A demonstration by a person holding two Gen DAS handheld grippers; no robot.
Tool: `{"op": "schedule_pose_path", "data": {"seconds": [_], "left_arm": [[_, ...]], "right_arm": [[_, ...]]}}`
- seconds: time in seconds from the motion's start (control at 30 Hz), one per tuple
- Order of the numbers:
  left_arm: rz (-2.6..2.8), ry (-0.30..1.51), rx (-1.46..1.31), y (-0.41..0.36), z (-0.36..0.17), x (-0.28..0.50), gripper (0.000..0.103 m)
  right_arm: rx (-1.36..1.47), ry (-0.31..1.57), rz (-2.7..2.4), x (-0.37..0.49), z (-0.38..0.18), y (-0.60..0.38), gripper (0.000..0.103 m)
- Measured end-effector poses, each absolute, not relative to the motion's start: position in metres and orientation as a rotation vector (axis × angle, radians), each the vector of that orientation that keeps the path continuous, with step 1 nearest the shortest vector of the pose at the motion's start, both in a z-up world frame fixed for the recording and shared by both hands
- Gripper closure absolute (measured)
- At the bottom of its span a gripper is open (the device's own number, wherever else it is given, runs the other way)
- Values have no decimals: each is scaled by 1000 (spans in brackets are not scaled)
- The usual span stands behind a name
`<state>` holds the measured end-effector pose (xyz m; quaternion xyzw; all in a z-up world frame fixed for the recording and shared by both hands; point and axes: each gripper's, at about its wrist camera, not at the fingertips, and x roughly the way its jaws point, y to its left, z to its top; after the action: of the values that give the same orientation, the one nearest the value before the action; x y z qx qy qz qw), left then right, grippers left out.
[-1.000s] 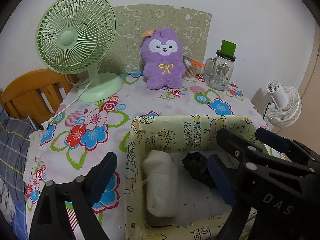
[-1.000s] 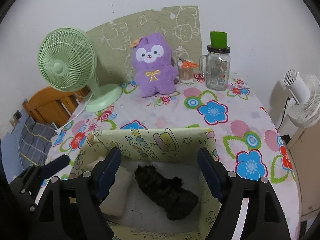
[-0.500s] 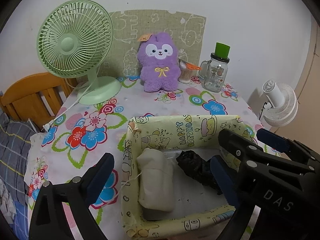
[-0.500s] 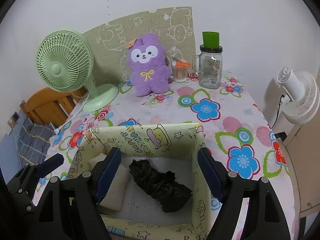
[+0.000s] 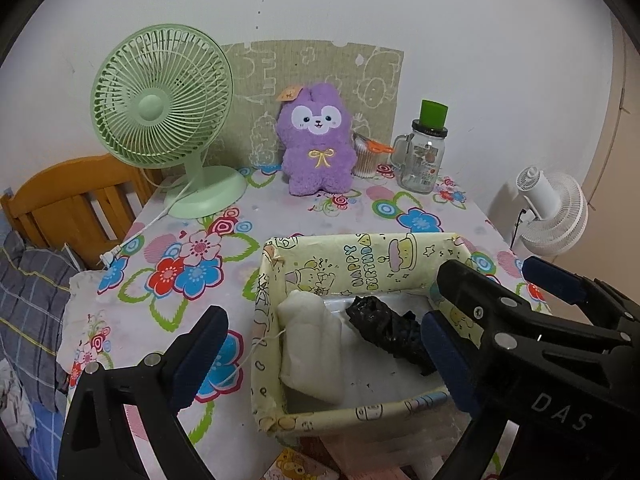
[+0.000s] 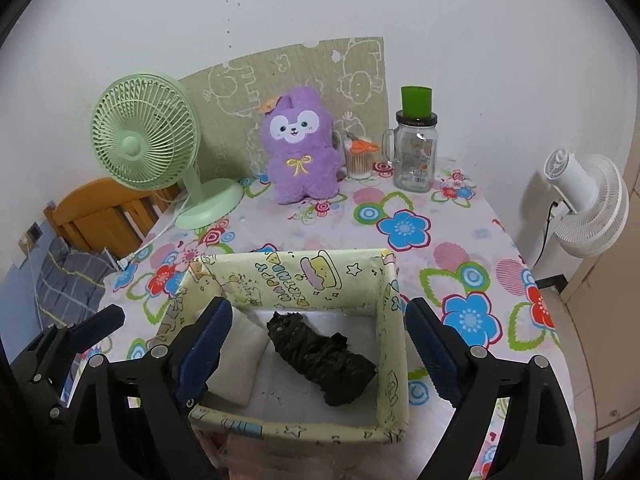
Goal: Organize soft objects
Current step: 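Withdraw both tools from the box back toward the remaining items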
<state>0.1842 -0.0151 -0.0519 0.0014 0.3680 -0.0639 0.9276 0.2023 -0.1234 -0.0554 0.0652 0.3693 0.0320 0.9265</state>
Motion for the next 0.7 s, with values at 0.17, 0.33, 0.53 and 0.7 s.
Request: {"op": "schedule_pose_path", "data": {"seconds": [0.17, 0.33, 0.53, 0.7], "left_arm": [[-139, 740, 3, -16, -46, 174, 4], [-131, 723, 3, -15, -40, 163, 0], [-130, 708, 3, -14, -34, 148, 0], [-127, 695, 6, -13, -30, 135, 0]], "right_arm": [[131, 741, 62, 191, -49, -124, 12], [128, 726, 55, 180, -42, -125, 11], [119, 710, 60, 166, -35, -124, 11], [111, 698, 64, 152, -30, -123, 11]]}}
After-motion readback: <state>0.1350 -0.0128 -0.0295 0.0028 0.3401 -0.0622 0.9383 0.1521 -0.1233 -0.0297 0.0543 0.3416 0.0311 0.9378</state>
